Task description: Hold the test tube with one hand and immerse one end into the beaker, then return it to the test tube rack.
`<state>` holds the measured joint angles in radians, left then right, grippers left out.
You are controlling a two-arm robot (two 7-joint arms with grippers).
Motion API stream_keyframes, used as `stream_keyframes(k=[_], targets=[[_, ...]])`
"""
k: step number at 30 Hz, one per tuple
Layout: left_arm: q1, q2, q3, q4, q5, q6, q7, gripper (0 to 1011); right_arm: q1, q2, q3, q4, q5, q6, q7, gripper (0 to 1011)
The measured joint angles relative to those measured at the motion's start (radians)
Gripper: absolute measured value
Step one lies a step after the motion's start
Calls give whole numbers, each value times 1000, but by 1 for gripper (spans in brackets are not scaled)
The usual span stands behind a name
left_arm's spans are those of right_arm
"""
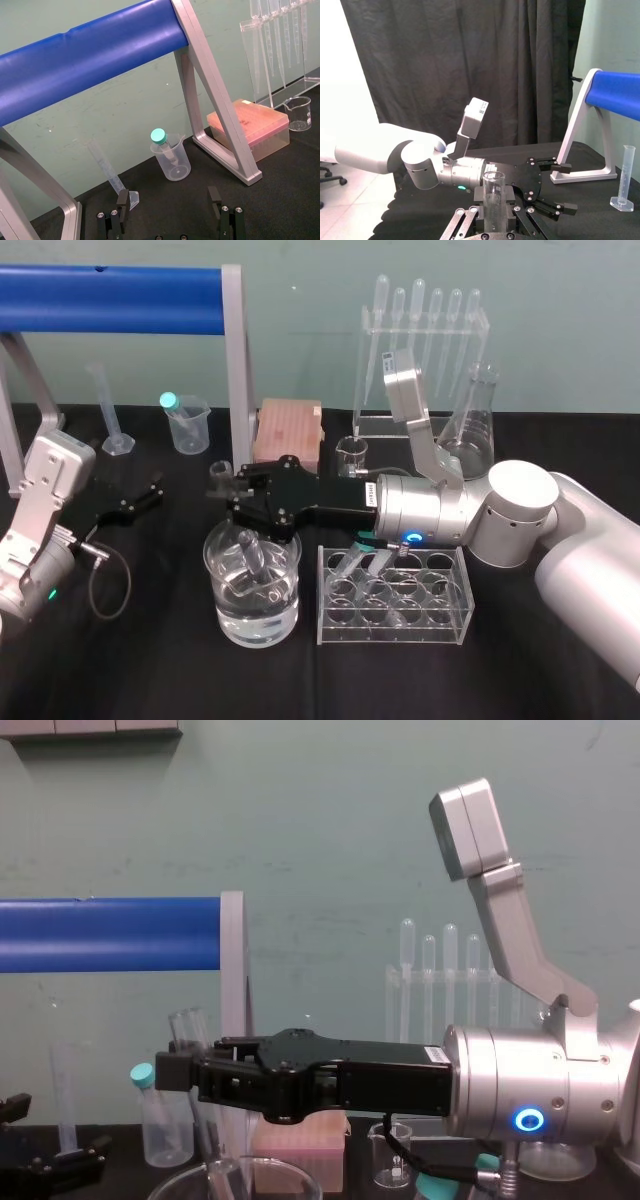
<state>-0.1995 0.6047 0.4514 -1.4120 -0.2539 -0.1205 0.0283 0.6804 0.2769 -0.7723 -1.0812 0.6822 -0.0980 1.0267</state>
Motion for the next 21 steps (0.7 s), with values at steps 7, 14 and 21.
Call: stream_keyframes(k=[7, 14, 21], targets=[[0, 0, 0, 0, 0, 0, 0, 1000, 0, 1, 1, -1, 0, -1, 0, 227], [0, 0, 0, 0, 0, 0, 0, 1000, 0, 1, 1, -1, 0, -1, 0, 228], [0, 0, 0, 0, 0, 0, 0, 1000, -1, 1, 1, -2, 1, -2, 1, 227]])
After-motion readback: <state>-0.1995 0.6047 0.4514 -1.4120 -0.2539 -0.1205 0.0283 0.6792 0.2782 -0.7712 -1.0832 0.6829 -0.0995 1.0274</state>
